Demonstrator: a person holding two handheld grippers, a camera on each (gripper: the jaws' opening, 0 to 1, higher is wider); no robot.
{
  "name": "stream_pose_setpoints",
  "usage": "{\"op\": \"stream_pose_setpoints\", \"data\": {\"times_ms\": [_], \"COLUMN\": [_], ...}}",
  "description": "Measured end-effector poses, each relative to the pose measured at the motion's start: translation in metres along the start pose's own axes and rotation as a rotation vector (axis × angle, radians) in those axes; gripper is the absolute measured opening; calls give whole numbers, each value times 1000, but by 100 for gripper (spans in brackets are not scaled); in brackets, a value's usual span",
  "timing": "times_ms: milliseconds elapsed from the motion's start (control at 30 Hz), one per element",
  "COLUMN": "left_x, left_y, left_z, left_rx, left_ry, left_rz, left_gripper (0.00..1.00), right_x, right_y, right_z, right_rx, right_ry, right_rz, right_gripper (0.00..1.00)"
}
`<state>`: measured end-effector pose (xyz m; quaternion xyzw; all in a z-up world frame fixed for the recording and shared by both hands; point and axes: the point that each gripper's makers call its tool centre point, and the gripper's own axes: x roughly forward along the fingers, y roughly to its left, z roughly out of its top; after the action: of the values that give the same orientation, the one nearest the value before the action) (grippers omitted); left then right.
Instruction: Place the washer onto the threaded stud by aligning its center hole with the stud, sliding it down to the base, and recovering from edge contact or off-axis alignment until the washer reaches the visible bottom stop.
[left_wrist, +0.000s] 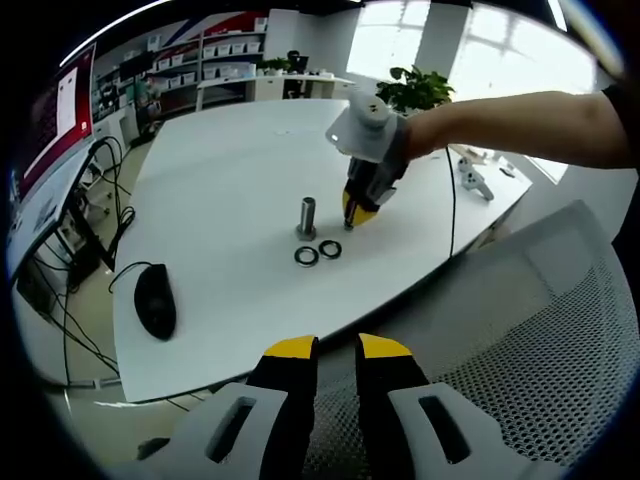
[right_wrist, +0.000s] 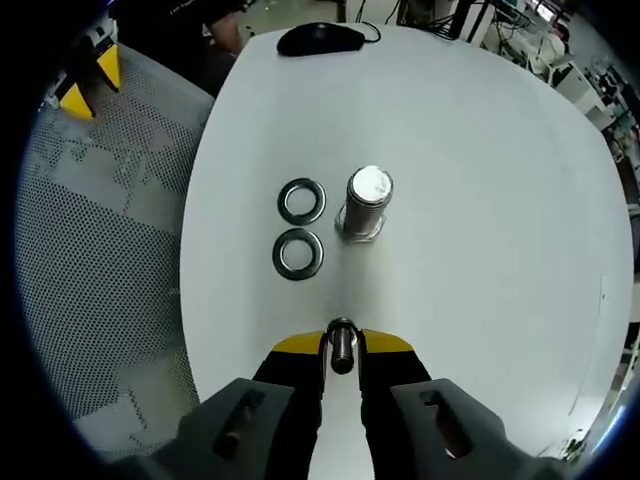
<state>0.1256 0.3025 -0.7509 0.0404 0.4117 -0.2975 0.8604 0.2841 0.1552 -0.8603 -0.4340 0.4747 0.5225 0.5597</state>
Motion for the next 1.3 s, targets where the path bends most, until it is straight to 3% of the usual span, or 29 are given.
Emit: {"op": "stream_pose_setpoints", "data": {"times_ms": [400,600,833,1300], "left_x": [0,0,0,0], "left_y": [0,0,0,1], "left_z": [0,1,1,0], "left_rx": [0,-1,-2,-4], "left_ry": [-3,-6,-6,-5], "left_rz": [-1,-4,-4,-3], "left_gripper": [12,12,12,12], "right_x": [2,1,-4,-13], "right_y": [0,2,3,-4], "right_z": [0,5,3,-17], "right_rx": [0,6,34,47], "right_ry": [2,-36,-67,-71], "right_rz": [3,6,3,-5], "right_gripper": [14,22,24,26]}}
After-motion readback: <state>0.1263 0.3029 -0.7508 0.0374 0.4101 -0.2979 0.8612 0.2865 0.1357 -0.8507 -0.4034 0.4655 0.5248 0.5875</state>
